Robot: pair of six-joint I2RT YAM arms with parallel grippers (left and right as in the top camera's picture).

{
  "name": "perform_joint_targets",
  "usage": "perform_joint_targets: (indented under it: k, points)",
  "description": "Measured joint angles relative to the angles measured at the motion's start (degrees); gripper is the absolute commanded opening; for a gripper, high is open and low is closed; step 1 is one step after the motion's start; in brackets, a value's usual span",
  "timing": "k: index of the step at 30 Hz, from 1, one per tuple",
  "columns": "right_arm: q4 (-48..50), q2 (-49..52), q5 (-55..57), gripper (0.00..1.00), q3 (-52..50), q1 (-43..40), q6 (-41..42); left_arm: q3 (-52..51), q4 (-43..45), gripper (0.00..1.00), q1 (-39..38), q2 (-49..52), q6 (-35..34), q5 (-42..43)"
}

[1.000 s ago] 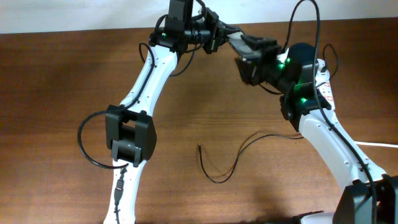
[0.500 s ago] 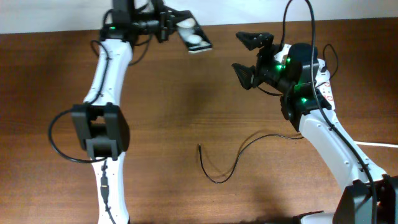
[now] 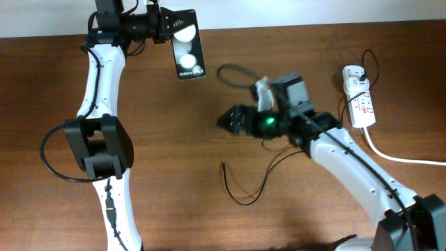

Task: Plug charger to phone and switch on socket
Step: 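Open the right gripper and release the phone to the left gripper, then lower the right gripper onto the cable's USB-C plug and grasp it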

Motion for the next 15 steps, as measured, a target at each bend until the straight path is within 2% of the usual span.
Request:
perform_joint_targets:
  k: [3, 6, 12, 15]
  points:
    - [-9.44, 0.00, 13.18, 0.99, 1.07, 6.93, -1.97, 0.00, -0.02, 0.00, 1.40, 0.00, 0.46, 0.04]
    - [-13.66, 0.00, 22.60, 0.99, 1.49, 12.48, -1.95, 0.00, -0.04, 0.00, 2.10, 0.00, 0.63, 0.02]
    - [-16.39, 6.69, 27.63, 0.99, 2.49, 18.43, -0.28, 0.00, -0.04, 0.00, 2.64, 0.00, 0.63, 0.02]
    - [-23.91, 12.31, 30.49, 0.99, 10.34, 19.32, 0.72, 0.00, 0.00, 0.00, 2.93, 0.00, 0.63, -0.26]
